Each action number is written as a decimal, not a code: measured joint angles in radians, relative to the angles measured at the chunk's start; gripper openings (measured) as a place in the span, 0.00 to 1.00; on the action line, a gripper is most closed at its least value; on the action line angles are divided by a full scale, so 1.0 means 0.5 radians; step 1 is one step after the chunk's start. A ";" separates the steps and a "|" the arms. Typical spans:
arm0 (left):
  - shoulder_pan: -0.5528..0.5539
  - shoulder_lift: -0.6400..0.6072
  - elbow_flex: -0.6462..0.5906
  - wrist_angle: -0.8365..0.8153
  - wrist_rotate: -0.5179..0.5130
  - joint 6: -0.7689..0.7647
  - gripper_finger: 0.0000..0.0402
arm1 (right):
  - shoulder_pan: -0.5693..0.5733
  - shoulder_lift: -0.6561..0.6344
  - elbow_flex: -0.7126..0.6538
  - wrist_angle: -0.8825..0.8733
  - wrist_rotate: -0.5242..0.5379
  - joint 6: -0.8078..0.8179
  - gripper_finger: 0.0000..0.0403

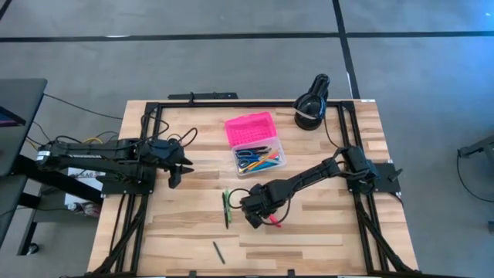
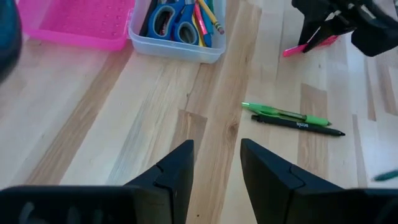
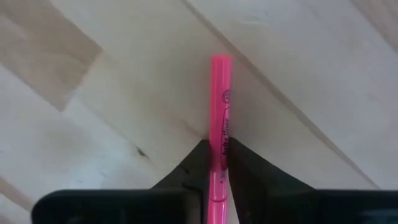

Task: Pick & place school supplies into a supply box
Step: Put the pink pen into the pink supply box, then put the black pen into the pink supply box

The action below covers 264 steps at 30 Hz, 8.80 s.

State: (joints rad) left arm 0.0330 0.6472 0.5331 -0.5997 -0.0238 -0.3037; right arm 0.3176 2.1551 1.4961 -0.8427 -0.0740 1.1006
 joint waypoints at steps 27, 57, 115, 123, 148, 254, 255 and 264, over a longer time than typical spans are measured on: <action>0.000 0.000 0.001 0.303 -0.193 -0.401 0.31 | -0.165 0.005 0.037 -0.342 0.124 -0.390 0.03; 0.001 0.002 0.001 0.316 -0.453 -0.532 0.31 | -0.512 -0.526 0.034 -0.312 0.418 -1.579 0.02; -0.469 0.583 0.001 0.841 -0.001 -0.268 0.31 | -0.728 -0.920 0.039 0.041 0.576 -1.729 0.28; -0.566 0.867 0.000 1.047 0.158 -0.242 0.31 | -0.519 -1.160 0.038 -0.095 0.765 -1.370 0.28; -0.637 1.862 0.101 1.710 0.183 -0.111 0.31 | 0.419 -1.469 0.035 -1.085 1.676 -0.038 0.28; -0.649 1.918 0.204 1.475 0.031 0.115 0.31 | 0.539 -1.468 0.038 -1.276 1.881 0.209 0.28; -0.650 1.918 0.197 1.478 0.032 0.112 0.31 | 0.539 -1.468 0.038 -1.276 1.881 0.210 0.28; -0.658 1.918 0.137 1.548 0.022 0.065 0.31 | 0.539 -1.469 0.038 -1.276 1.894 0.209 0.28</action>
State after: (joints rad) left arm -0.2958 1.6062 0.6017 0.1745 -0.0128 -0.2714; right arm 0.5869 1.4208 1.5150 -1.4807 0.8728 1.2053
